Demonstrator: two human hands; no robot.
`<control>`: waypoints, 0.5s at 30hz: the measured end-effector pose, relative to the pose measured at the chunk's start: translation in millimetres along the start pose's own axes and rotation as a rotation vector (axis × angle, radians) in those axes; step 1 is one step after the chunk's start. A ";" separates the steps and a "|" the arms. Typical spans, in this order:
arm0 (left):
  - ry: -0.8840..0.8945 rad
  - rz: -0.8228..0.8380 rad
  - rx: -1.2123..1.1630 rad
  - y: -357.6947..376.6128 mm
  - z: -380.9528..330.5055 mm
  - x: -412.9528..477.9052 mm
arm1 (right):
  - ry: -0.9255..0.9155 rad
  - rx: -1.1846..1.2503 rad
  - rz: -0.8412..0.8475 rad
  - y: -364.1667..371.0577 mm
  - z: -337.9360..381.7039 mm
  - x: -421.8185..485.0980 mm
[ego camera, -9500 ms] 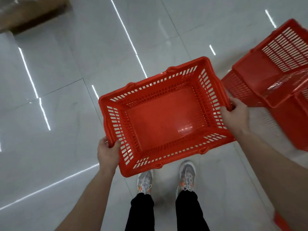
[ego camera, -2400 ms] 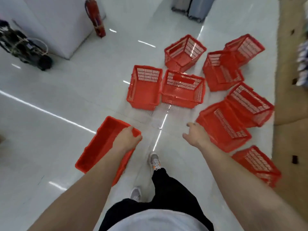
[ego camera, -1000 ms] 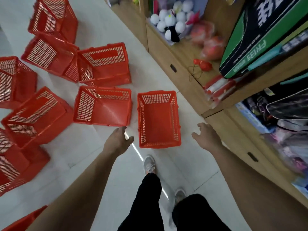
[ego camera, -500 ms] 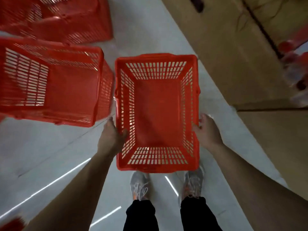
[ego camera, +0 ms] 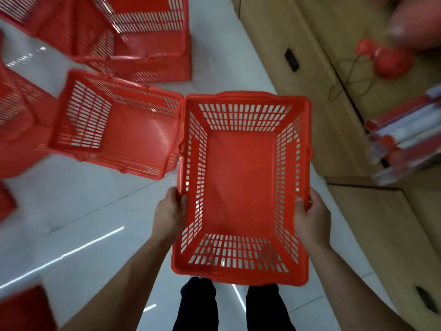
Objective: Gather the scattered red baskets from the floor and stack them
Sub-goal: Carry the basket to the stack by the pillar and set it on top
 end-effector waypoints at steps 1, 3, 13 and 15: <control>-0.011 0.000 -0.015 -22.4 -8.8 -27.0 | -0.018 -0.002 0.007 -25.4 25.9 -14.8; -0.010 -0.019 -0.030 -74.1 -31.9 -84.4 | -0.063 -0.013 0.015 -76.9 80.8 -41.9; -0.223 -0.292 -0.277 -281.0 -26.7 -369.8 | -0.506 -0.049 0.261 -211.5 323.5 -161.6; -0.274 -0.357 -0.388 -299.7 1.7 -418.1 | -0.612 -0.049 0.326 -212.7 365.3 -193.6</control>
Point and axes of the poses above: each hand's wrist, its own x-axis towards the middle knuckle, its own y-axis out of the palm, z = x × y, the point moved 9 cm from there along x, towards the middle knuckle, and after that the axes turned 9 degrees about -y, right-handed, at the moved point
